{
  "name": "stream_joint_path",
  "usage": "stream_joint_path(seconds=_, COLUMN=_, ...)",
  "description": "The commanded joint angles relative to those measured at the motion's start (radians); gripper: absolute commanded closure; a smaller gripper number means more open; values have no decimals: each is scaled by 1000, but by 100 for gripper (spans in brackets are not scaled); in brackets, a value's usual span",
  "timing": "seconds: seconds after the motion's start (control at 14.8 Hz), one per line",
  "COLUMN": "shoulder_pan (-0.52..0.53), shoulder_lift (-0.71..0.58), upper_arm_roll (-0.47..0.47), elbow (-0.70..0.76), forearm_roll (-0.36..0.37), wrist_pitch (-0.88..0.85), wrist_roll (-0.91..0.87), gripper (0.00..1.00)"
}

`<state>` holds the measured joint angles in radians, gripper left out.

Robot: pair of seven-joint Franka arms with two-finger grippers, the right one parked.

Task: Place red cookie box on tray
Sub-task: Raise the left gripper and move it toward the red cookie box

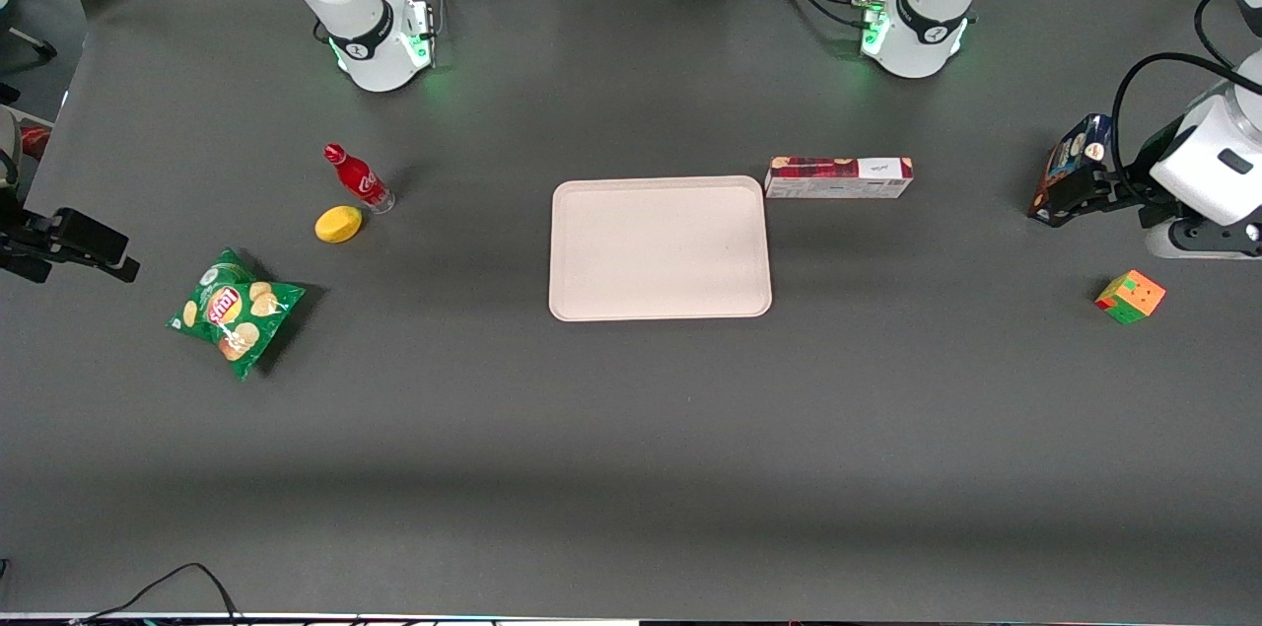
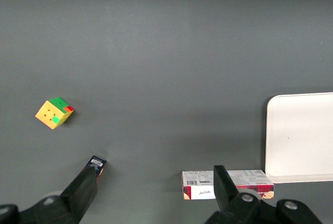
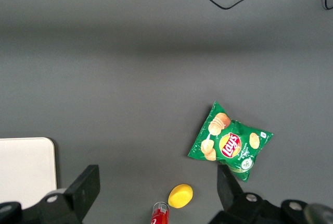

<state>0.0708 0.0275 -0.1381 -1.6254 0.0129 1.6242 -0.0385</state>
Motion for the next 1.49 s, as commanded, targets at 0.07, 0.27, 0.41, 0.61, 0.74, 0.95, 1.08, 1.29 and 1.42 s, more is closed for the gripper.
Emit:
stream_joint_path(seconds=0.07, shoulder_pan=1, shoulder_lift=18, upper_arm_roll=0, elbow=33, forearm_roll=8, wrist_pitch=-23, wrist_roll=9, gripper=0)
stream_joint_path(seconds=0.27, shoulder_pan=0, shoulder_lift=26, upper_arm_roll=-5, elbow=32, forearm_roll=4, wrist_pitch=-21, wrist_roll=9, gripper=0)
stream_joint_path(seconds=0.41, shoulder_pan=-3, shoulder_lift=28, upper_arm_roll=-6, elbow=29, forearm_roll=-1, wrist_pitch=-26, wrist_roll=6, gripper=0)
stream_joint_path(seconds=0.61, shoulder_pan=-8, shoulder_lift=22, upper_arm_roll=-12, elbow=22, forearm_roll=-2, wrist_pitch=-73, wrist_roll=-4, gripper=0)
stream_joint_path(seconds=0.74, shoulder_pan=-11, shoulder_lift=-6, upper_arm_roll=-24, elbow=0, forearm_roll=-4, wrist_pitch=-119, wrist_roll=-9, gripper=0)
stream_joint_path(seconds=0.95, shoulder_pan=-9, shoulder_lift=-113, upper_arm_roll=-46, elbow=-147, forearm_roll=-7, wrist_pitch=-112, wrist_roll=-23, gripper=0)
stream_joint_path(seconds=1.08, shoulder_pan=-11, shoulder_lift=-211, upper_arm_roll=-51, elbow=-285, forearm_roll=-11, wrist_pitch=-49, wrist_roll=-23, gripper=0)
stream_joint_path(seconds=1.29, shoulder_pan=-9, shoulder_lift=-384, upper_arm_roll=-70, elbow=-508, forearm_roll=-65, wrist_pitch=37, wrist_roll=-24, gripper=0)
stream_joint_path(seconds=1.42, shoulder_pan=-9, shoulder_lift=-472, upper_arm_roll=-86, elbow=-595, forearm_roll=-76, wrist_pitch=45, wrist_roll=-26, gripper=0)
